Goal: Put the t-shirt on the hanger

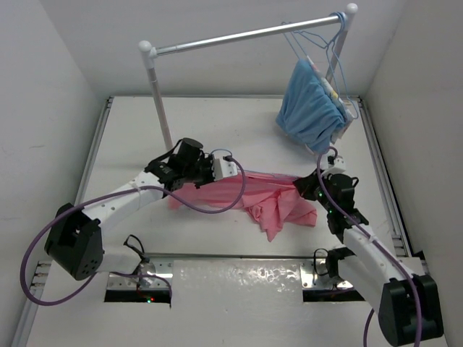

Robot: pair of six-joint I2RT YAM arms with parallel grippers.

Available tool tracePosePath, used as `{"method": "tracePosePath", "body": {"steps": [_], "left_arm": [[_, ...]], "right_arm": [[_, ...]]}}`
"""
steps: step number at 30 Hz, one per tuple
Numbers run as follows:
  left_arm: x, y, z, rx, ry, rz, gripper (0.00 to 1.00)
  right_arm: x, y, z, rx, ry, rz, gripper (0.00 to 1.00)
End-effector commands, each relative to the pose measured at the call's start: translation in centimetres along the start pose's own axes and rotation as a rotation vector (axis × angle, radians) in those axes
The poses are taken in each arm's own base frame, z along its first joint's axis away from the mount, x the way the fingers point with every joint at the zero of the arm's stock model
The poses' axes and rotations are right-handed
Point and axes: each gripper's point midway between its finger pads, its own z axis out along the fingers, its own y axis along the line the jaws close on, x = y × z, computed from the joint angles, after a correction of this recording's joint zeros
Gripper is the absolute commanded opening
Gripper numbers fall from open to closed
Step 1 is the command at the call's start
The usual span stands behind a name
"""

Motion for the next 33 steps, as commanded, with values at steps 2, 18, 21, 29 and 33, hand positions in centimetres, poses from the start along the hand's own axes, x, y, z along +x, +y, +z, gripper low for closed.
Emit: {"method": "tracePosePath", "body": {"steps": [2,18,21,29,33], "left_arm": [[3.1,3.0,-1.5,-0.155,0.165,0.087,0.00],[2.2,4.9,1.2,-0.368,0.375,0.185,0.00],[-1.0,3.3,2.0,-0.253,0.237,0.181,0.00],[-5.5,-2.7,1.3,0.053,-0.009,0.198,0.00],[-6.2,-2.6,0.7,0.051,-0.031,0.194,0.00]], "right_arm": [[-2.9,-6.1,-1.1,0.333,-0.051,-0.142,0.00],[-1.2,-2.0,0.6,0.224,0.070,-0.442,0.00],[-0.7,1.2,1.1,0.044,0.084,-0.471,0.00],[-4.5,8.3,-1.1,-0.238,0.114,-0.725,0.78],[-5.0,12.3,-2.3,-0.416,0.096,-0.755,0.81]]}}
